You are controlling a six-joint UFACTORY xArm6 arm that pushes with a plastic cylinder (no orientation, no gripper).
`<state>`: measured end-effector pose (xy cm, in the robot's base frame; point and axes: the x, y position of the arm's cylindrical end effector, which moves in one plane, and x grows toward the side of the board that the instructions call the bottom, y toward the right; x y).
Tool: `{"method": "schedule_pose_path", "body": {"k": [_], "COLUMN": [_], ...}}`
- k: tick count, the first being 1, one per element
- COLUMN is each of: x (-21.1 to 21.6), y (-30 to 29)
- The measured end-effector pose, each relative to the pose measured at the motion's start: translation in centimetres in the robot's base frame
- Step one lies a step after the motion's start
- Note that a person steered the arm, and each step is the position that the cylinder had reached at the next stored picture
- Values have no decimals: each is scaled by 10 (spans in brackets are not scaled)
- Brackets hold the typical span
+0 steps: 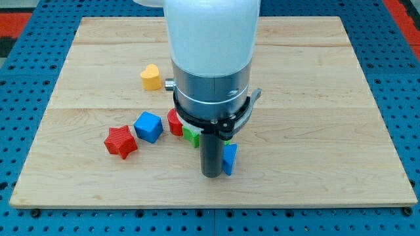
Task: Adjust the group of blocks properly
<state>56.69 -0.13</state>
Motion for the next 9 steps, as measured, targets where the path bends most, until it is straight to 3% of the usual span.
{"method": "schedule_pose_path", "body": {"k": [1,2,3,4,6,9], "x": [8,38,40,-16,-39,-61], "y": [3,43,103,136,61,35]}}
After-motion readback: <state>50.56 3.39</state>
